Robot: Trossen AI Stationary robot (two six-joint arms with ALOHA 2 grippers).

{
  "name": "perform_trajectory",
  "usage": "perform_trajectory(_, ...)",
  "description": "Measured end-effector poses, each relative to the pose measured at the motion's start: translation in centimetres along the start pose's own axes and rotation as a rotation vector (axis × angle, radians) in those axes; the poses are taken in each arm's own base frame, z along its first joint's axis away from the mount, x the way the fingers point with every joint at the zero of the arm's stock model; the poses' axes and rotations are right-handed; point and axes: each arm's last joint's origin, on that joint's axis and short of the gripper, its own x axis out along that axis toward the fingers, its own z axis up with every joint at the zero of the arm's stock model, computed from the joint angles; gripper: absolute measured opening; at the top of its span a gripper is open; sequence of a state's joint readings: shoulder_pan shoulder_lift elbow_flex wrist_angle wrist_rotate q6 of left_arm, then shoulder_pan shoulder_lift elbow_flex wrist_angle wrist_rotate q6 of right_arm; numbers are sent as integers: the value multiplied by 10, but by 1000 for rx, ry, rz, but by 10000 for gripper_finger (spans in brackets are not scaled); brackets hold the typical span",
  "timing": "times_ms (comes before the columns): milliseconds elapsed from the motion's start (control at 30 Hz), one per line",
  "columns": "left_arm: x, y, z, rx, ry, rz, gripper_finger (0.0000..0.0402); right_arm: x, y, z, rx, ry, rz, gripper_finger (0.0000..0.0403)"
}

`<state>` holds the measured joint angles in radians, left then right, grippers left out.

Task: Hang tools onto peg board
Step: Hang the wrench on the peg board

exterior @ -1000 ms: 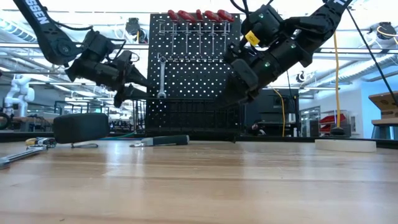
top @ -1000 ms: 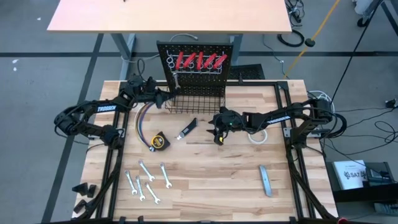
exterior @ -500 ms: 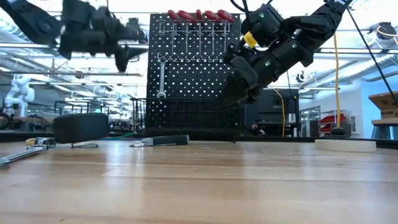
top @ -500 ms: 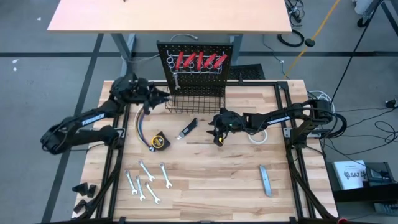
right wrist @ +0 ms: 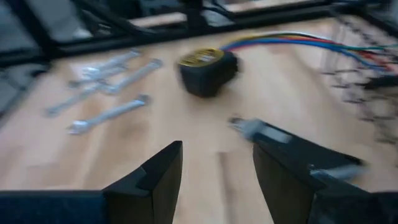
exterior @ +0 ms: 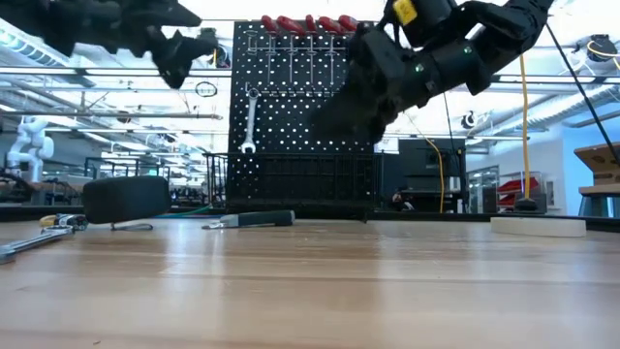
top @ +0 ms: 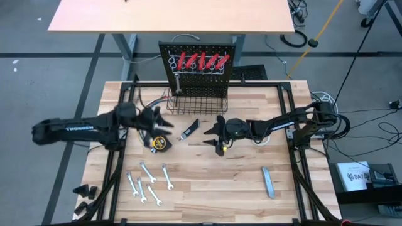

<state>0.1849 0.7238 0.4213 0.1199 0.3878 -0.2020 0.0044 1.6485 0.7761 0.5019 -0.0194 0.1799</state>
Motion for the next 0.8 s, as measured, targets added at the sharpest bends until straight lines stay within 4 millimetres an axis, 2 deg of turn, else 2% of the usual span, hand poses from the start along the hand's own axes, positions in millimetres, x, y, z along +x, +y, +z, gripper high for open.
perform_trajectory(233, 15, -31, -34, -61, 217, -54, 187, 0, 16, 4, -1, -60, 87, 189)
perform_trajectory(467, 23, -46, -66, -150, 345, -114, 187, 3, 35, 13, -32, -85, 135, 189)
perform_trajectory(633, 24, -55, -84, -193, 411, -67, 187, 29, 62, 21, -88, -61, 191, 189)
perform_trajectory(800, 20, -65, -98, -267, 438, -56, 187, 73, 83, 5, -152, 57, 214, 189)
